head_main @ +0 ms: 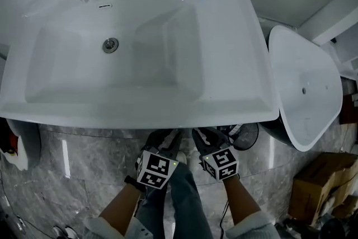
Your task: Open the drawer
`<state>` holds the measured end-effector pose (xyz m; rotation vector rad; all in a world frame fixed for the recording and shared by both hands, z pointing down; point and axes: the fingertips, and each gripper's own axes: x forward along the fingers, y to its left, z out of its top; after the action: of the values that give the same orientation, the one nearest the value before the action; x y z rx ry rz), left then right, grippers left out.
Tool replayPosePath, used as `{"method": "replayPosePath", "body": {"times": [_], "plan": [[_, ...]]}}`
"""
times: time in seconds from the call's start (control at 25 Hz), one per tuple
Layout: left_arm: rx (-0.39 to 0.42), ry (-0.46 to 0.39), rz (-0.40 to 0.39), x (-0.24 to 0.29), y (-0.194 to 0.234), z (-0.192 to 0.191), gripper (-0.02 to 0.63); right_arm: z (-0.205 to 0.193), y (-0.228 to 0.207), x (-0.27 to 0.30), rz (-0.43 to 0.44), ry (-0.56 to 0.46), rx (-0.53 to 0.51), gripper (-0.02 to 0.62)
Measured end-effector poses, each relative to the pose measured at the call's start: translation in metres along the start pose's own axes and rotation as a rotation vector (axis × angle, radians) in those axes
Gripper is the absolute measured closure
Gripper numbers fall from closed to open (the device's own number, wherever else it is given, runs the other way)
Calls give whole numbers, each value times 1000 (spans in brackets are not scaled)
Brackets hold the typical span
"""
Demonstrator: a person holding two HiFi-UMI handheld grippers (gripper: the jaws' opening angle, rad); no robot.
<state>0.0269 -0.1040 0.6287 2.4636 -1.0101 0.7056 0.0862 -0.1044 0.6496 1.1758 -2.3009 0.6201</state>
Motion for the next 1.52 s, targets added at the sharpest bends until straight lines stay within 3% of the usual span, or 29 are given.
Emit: {"method": "replayPosePath", "body": {"times": [0.28, 0.52, 0.68, 1.0, 1.24, 1.52], "plan": [[94, 73, -4, 32, 9, -20, 488, -9, -8, 25, 19, 29, -32, 511], [89, 111, -11, 53, 11, -30, 488, -20, -9, 42, 44, 78, -90, 509], [132, 136, -23, 63, 9, -34, 488, -24, -7, 49, 67, 97, -126, 503], [268, 224, -41, 79, 4, -48, 488, -25, -8, 56, 85, 119, -279, 504], [364, 257, -66, 87, 0, -51, 496, -24, -1, 58, 126, 160, -437, 555], [373, 260, -82, 87, 0, -52, 506, -24, 2, 61, 175, 200, -485, 558]]}}
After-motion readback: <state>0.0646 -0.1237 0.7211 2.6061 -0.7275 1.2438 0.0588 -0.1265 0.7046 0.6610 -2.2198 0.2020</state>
